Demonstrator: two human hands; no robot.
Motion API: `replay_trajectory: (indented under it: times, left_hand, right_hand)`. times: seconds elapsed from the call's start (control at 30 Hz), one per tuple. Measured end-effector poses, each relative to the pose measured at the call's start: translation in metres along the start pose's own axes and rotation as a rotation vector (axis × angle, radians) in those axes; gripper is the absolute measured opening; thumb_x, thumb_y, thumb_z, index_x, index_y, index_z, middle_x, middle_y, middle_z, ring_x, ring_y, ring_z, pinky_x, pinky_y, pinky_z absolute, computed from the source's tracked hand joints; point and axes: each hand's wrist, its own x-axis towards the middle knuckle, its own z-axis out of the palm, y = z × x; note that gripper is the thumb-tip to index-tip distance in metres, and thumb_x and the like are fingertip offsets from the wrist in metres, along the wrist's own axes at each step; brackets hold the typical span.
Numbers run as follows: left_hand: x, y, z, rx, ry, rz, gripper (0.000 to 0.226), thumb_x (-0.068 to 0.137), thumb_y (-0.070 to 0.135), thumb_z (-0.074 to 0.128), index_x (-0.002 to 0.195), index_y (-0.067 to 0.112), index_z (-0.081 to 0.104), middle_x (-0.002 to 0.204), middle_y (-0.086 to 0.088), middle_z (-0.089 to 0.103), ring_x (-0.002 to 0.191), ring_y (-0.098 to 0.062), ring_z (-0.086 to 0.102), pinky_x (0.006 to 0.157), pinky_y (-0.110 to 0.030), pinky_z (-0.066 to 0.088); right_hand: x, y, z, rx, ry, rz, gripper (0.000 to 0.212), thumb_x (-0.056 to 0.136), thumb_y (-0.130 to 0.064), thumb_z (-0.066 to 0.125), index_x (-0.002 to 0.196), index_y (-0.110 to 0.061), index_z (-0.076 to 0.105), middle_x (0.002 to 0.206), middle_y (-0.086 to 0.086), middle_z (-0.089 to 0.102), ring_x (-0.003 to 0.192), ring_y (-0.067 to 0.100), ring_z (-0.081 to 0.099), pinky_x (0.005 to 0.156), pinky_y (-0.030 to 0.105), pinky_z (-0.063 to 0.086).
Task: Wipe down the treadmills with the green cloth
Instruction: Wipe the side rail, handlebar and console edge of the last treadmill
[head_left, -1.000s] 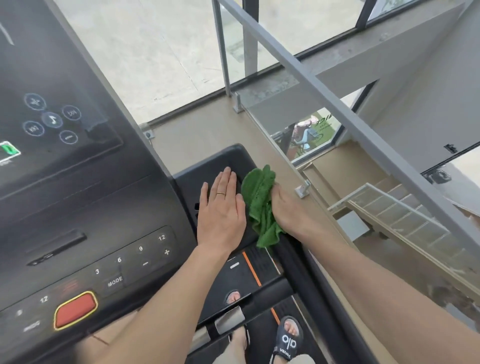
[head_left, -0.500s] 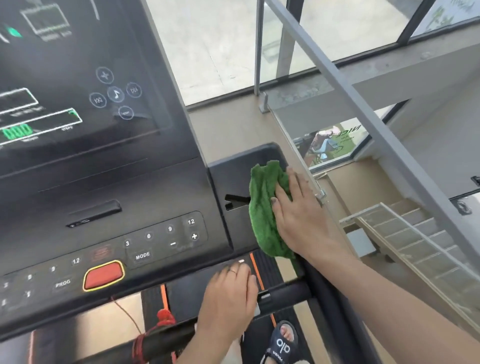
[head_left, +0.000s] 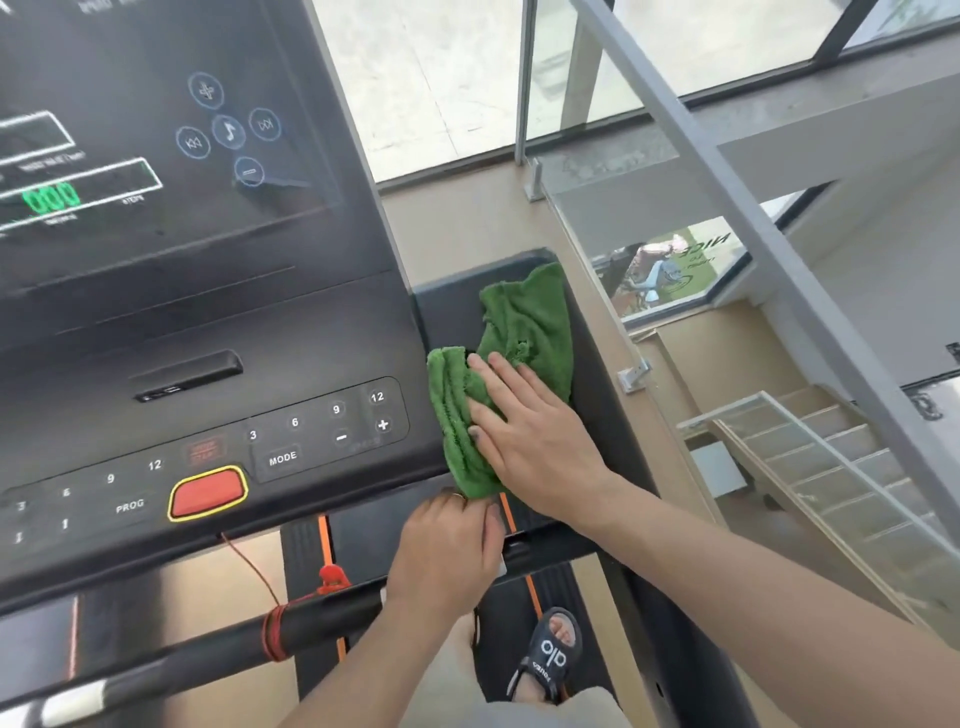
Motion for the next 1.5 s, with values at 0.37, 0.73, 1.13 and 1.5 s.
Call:
replay_trajectory:
  times: [0.37,0.73,1.13,1.5]
  left_hand:
    - [0.001,-0.005,0.007,0.046,0.043,-0.057,0.029,0.095,0.026,0.041,0.070,0.016,0.051,0.062,0.001,0.052,0.057,-0.024,0.050,0.052,-0.038,0.037]
    - [-0.006,0.001,0.007,0.094,0.071,-0.012,0.031,0.096,0.030,0.037,0.069,0.016,0.044,0.059,-0.001,0.049,0.054,-0.031,0.050,0.048,-0.033,0.031]
    - [-0.011,0.004,0.011,0.166,0.117,0.104,0.034,0.097,0.027,0.034,0.066,0.016,0.038,0.056,0.000,0.045,0.048,-0.026,0.045,0.046,-0.029,0.022]
    - [-0.010,0.004,0.014,0.157,0.134,0.112,0.037,0.097,0.030,0.030,0.066,0.016,0.042,0.057,0.002,0.046,0.047,-0.024,0.044,0.043,-0.028,0.027]
  right_hand:
    - [0.068,0.035,-0.010,0.012,-0.033,0.204,0.051,0.108,-0.038,0.019,0.158,-0.029,0.024,0.167,0.005,0.012,0.154,0.020,0.009,0.125,0.037,0.009]
    - [-0.109,0.025,-0.012,0.488,0.004,0.754,0.056,0.104,-0.052,0.028,0.157,-0.041,0.016,0.136,0.014,0.051,0.120,0.036,0.052,0.100,0.046,0.043]
    - [-0.161,-0.005,-0.022,0.469,-0.024,1.001,0.045,0.105,-0.051,0.016,0.115,-0.022,0.049,0.109,0.011,0.066,0.102,0.037,0.061,0.090,0.051,0.047]
    - [-0.244,-0.035,-0.018,0.375,-0.099,1.050,0.066,0.097,-0.063,0.000,0.117,-0.024,0.050,0.099,0.003,0.058,0.086,0.032,0.057,0.071,0.038,0.041]
